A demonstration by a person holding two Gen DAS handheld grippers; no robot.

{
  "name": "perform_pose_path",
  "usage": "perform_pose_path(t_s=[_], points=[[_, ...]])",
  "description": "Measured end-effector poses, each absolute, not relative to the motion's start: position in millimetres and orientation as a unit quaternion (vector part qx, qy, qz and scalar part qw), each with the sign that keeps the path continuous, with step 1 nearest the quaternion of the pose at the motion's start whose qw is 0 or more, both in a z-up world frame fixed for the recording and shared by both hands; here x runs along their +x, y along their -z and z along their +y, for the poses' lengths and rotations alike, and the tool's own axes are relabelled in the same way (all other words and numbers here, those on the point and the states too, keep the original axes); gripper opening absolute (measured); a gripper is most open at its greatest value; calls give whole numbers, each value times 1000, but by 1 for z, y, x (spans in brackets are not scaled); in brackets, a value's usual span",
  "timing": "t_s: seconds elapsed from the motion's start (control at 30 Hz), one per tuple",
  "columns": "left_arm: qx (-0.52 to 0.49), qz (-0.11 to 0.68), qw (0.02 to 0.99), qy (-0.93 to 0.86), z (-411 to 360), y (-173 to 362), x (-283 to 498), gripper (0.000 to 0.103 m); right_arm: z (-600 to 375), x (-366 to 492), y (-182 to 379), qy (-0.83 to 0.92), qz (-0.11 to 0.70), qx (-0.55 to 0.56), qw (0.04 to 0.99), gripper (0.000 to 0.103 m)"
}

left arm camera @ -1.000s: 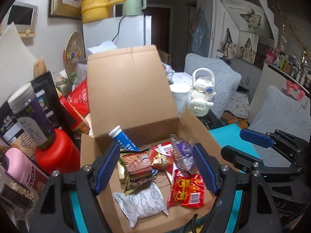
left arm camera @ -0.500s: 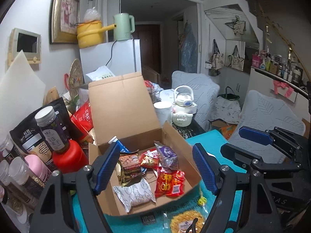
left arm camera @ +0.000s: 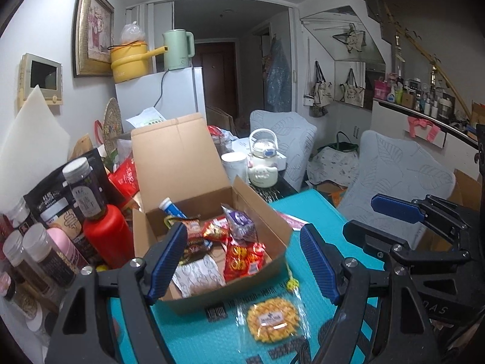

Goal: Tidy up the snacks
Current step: 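Move both grippers back from the box toward the wrapped waffle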

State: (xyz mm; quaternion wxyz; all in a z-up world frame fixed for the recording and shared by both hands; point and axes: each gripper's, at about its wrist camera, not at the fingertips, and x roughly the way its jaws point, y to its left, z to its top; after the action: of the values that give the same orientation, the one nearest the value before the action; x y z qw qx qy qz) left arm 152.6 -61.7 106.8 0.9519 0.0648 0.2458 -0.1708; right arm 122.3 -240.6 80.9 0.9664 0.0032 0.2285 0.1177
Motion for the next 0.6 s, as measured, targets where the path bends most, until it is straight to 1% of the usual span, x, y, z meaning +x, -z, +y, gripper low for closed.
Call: perform_pose_path(t_s=[0.33, 0.6], points=[[60, 276, 940, 192, -58, -79, 132, 77, -241, 97, -52, -106, 255, 16, 961, 54], [53, 310, 931, 185, -55, -53, 131, 77, -247, 89, -23, -89, 283, 29, 955, 54]])
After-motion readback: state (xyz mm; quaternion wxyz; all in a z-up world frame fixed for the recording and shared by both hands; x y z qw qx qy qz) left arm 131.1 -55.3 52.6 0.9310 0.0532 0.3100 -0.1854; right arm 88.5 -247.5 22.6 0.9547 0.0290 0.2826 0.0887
